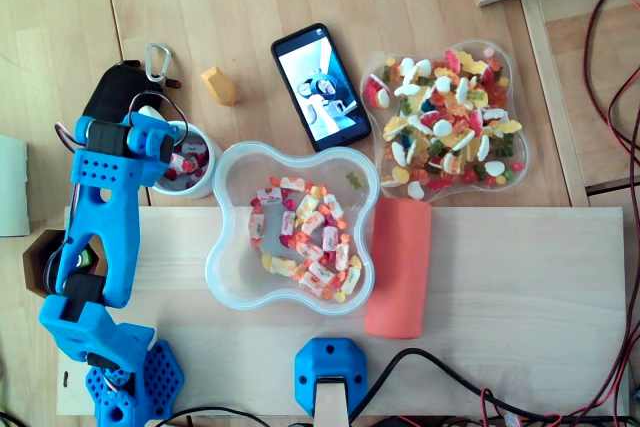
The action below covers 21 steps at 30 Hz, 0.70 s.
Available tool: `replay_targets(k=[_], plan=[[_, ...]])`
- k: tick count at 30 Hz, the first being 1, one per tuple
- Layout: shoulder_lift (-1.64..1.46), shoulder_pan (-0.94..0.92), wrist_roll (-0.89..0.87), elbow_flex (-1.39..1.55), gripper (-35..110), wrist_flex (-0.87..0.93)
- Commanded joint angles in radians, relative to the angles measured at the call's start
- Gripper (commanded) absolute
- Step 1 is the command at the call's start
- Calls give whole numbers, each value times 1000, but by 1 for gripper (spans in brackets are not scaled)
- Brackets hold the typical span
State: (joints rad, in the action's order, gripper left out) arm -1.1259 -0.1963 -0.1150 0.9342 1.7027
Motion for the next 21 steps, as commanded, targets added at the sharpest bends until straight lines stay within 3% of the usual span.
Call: replay_targets(k=[1,7,21], plan=[[-46,3,-12,-3,-3,15],[-44,11,-6,-6,-1,15],[-52,12,-3,2,19,15]])
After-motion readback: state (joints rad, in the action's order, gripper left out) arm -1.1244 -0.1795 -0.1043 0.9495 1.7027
